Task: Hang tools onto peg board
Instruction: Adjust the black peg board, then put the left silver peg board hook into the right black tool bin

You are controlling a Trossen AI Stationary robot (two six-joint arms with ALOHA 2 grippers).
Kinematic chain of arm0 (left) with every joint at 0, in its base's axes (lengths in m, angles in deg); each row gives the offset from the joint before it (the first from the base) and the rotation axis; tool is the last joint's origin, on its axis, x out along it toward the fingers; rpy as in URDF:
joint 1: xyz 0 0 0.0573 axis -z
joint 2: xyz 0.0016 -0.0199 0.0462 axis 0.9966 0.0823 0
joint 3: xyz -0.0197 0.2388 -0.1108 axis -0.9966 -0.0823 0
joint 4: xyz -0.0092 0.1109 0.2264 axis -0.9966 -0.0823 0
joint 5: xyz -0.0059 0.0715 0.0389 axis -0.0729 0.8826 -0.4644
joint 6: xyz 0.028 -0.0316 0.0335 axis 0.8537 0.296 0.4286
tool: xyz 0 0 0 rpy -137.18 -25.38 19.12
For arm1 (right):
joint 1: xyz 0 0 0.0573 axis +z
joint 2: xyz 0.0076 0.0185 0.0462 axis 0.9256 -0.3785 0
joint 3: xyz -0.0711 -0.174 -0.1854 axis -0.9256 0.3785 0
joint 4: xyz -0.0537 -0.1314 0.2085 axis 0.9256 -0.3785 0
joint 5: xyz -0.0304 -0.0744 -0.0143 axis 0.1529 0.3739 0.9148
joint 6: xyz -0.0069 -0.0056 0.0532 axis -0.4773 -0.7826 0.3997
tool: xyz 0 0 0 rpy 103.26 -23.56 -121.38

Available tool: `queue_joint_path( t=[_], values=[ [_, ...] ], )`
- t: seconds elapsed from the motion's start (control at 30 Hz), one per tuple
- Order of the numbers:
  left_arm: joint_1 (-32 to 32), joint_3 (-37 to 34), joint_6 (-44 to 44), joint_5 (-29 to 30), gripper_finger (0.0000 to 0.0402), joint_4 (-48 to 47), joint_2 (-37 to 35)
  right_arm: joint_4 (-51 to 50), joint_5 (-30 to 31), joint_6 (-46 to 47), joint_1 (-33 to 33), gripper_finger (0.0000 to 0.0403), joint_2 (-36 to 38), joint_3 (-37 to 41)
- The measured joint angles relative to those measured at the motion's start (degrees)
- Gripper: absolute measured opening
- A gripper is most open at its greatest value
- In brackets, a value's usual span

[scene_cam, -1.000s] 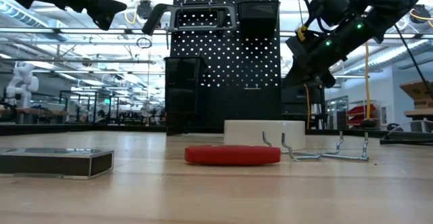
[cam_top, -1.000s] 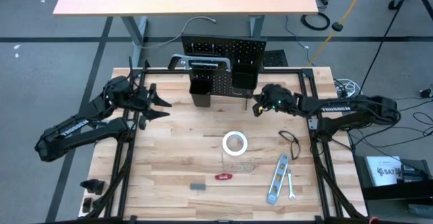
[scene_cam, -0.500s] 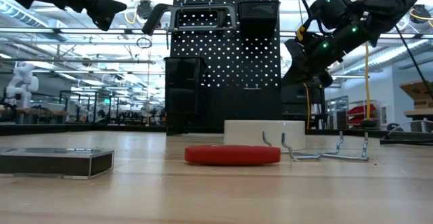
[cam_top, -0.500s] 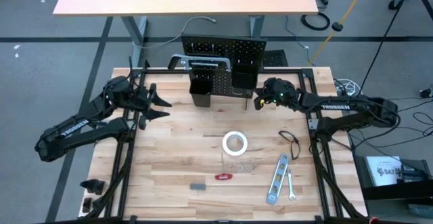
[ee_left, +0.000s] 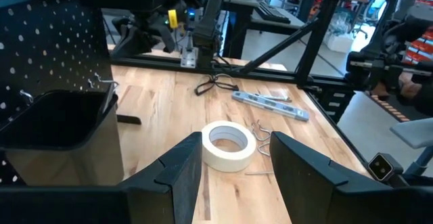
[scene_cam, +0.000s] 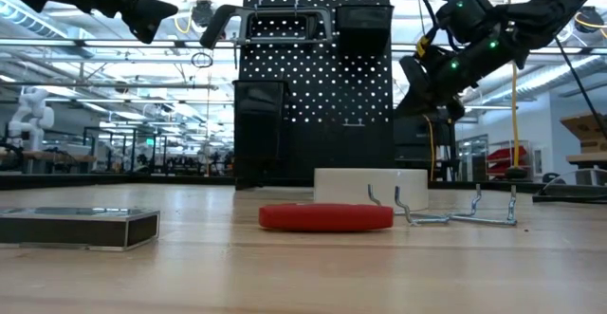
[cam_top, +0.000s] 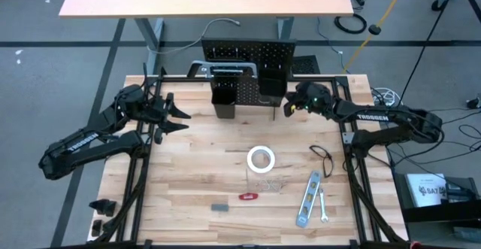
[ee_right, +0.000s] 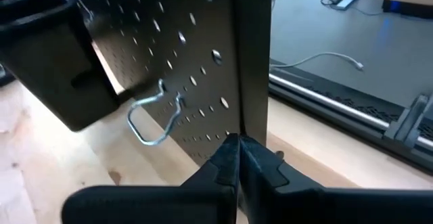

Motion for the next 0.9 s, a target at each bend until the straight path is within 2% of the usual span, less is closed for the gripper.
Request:
queue_joint_path(
  t=[0.5,0.7,0.9],
  values=[
    [0.00,0.01,-0.02,0.07,0.0178,0.01,0.00,1.90,-0.65,0.19,-2.63,0.0000,0.00,0.00],
    [-0.01,0.01,-0.18,0.04,0.0178,-0.05,0.00,-0.13,-5.05,2.59,-0.47,0.0000,0.61,0.00],
    [1.90,-0.51,-1.41,-0.31,0.0178,0.40,0.00,-1.55,-8.18,6.53,5.10,0.0000,3.09,0.00]
  ],
)
